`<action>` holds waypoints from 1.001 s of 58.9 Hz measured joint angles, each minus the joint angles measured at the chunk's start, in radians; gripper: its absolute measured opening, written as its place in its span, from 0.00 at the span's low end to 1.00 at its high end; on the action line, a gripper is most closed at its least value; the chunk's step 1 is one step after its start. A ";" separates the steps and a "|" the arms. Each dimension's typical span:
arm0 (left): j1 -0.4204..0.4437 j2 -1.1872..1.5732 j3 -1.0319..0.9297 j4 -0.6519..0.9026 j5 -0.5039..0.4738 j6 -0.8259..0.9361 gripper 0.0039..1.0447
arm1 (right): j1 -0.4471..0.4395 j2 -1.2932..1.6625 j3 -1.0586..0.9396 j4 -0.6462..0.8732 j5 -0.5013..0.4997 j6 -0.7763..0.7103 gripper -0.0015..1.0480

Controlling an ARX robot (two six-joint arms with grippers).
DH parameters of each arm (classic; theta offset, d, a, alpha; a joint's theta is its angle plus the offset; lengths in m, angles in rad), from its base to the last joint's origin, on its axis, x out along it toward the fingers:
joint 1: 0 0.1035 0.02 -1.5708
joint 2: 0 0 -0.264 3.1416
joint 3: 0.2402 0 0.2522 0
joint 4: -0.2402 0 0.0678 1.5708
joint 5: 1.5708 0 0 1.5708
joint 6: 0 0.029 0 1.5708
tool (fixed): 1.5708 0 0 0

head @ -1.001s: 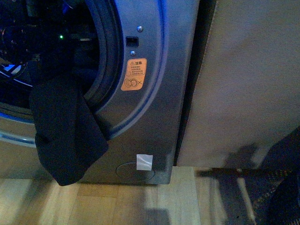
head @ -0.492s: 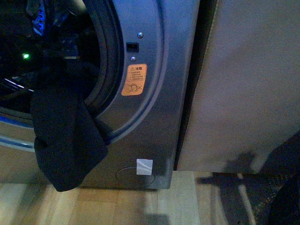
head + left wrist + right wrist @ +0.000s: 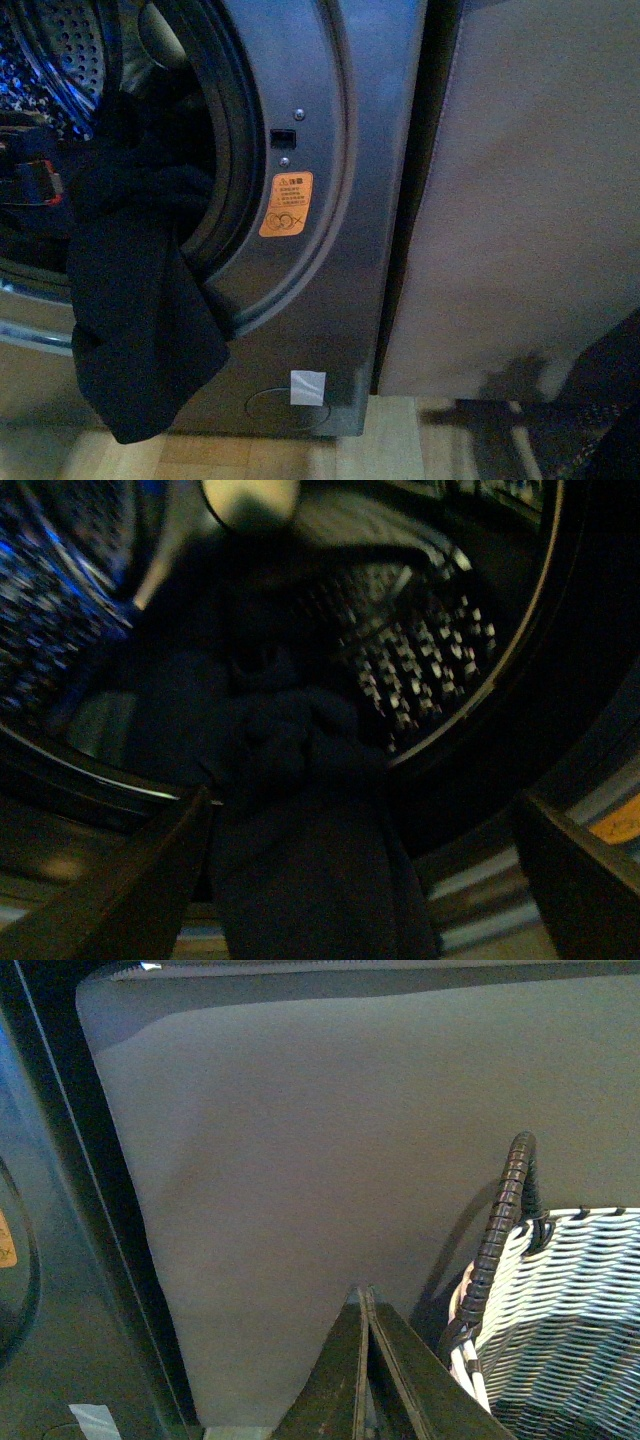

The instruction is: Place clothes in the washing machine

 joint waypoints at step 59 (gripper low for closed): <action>0.087 -0.920 -0.280 -0.592 0.062 0.004 0.03 | 0.000 0.000 0.000 0.000 0.000 0.000 0.93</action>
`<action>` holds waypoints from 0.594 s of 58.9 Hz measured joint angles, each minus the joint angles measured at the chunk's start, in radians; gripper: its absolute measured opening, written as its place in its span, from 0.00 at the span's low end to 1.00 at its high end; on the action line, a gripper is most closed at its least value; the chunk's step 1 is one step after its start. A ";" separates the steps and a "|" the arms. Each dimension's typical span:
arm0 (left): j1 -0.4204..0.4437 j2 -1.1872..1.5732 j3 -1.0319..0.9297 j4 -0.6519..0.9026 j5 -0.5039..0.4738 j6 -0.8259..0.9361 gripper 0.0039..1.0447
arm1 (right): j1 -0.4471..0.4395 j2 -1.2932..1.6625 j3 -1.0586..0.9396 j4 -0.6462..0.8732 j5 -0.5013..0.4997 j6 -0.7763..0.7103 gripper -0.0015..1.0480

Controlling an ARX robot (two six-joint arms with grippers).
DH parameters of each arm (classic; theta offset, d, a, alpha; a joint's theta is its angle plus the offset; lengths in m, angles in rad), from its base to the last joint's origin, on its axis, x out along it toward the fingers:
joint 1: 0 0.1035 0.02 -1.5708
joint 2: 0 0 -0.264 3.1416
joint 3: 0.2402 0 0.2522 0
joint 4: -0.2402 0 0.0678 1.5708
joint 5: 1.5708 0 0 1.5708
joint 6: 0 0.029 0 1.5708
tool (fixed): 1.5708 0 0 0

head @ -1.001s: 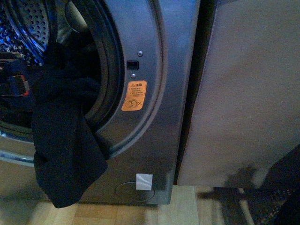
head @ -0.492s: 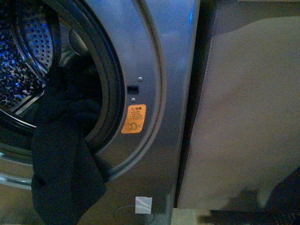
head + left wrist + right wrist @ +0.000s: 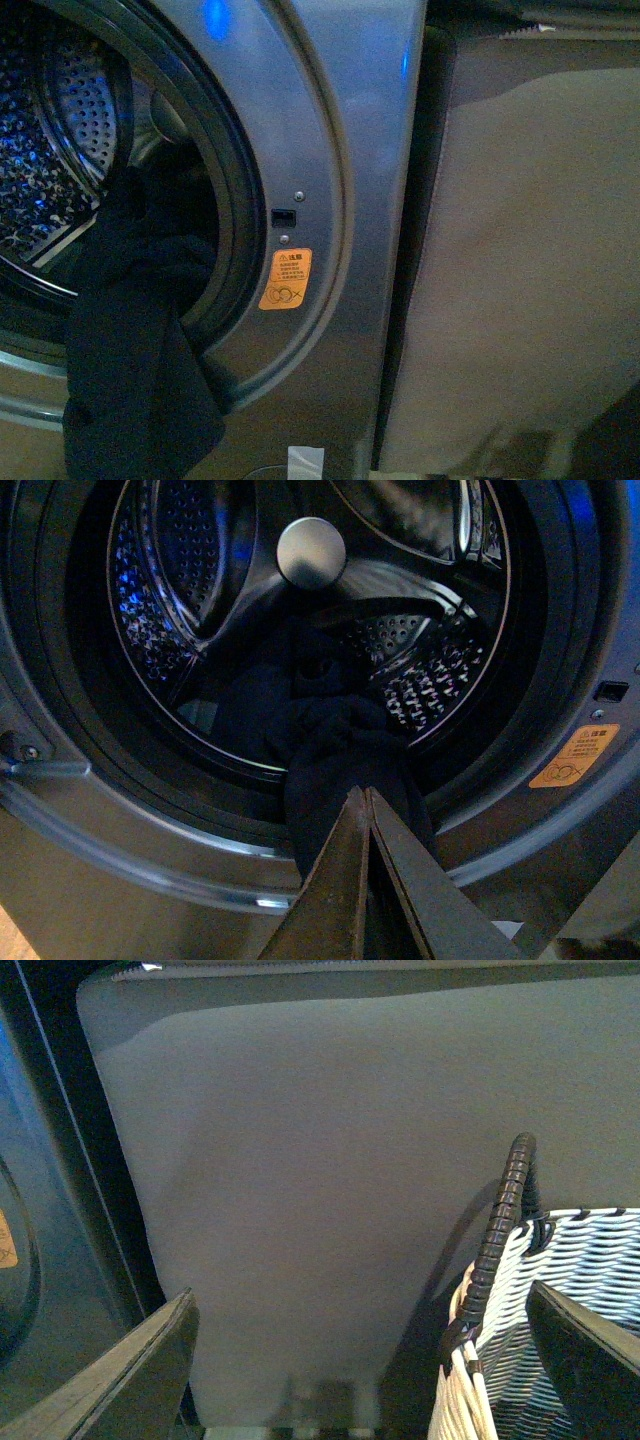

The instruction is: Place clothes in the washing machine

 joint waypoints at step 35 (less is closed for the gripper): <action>0.000 -0.270 0.000 -0.259 0.000 0.000 0.03 | 0.000 0.000 0.000 0.000 0.000 0.000 0.93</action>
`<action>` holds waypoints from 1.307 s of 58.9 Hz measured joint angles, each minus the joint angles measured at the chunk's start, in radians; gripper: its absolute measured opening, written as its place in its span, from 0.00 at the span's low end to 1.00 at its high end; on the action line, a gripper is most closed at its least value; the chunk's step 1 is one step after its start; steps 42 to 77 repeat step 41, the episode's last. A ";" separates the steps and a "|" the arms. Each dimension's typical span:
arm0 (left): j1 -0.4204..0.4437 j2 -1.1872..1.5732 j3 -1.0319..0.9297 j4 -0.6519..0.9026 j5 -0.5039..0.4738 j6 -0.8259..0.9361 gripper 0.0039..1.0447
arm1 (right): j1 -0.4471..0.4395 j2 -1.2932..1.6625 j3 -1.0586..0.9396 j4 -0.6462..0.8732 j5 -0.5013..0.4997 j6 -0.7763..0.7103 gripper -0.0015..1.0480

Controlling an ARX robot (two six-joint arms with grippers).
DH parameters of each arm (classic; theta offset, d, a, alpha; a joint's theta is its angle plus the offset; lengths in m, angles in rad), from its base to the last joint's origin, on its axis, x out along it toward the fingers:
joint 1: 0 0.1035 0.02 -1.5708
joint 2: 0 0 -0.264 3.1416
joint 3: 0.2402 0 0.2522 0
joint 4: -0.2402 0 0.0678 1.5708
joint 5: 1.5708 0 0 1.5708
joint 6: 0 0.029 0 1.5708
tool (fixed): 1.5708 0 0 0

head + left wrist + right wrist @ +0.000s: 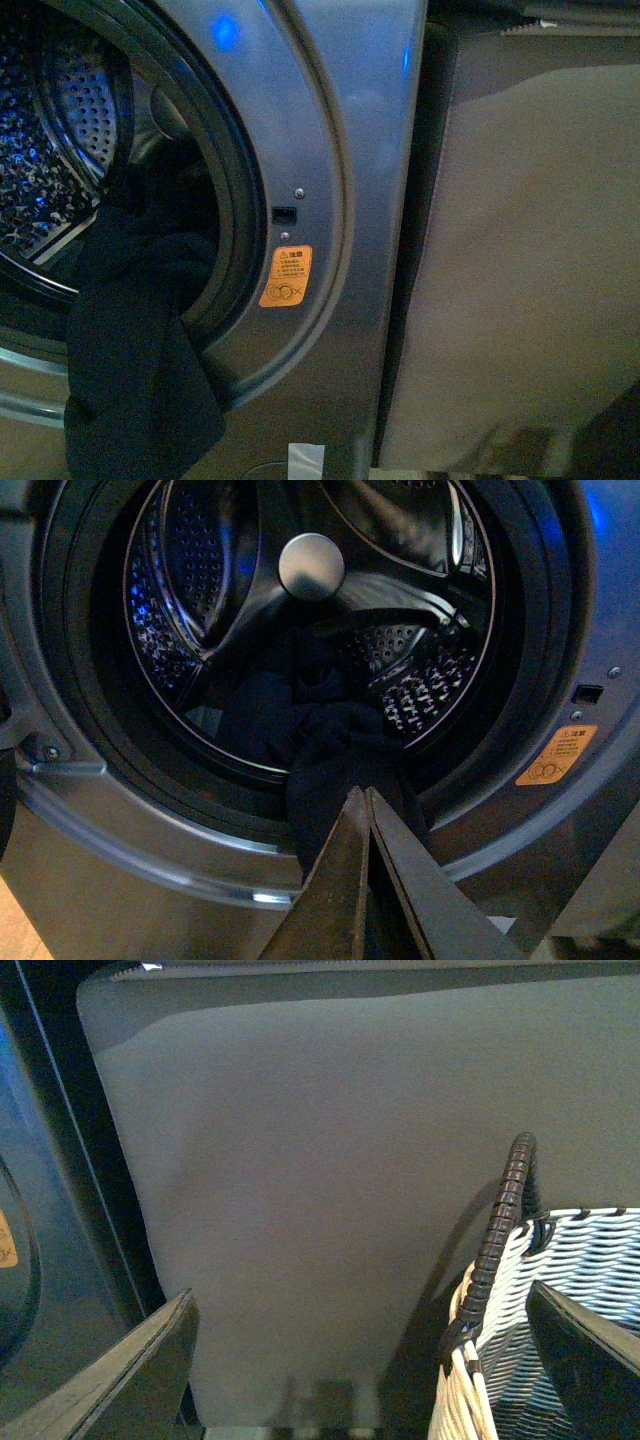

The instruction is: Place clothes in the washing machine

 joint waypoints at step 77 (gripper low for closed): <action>0.000 -0.260 0.000 -0.268 0.000 0.000 0.10 | 0.000 0.000 0.000 0.000 0.000 0.000 0.93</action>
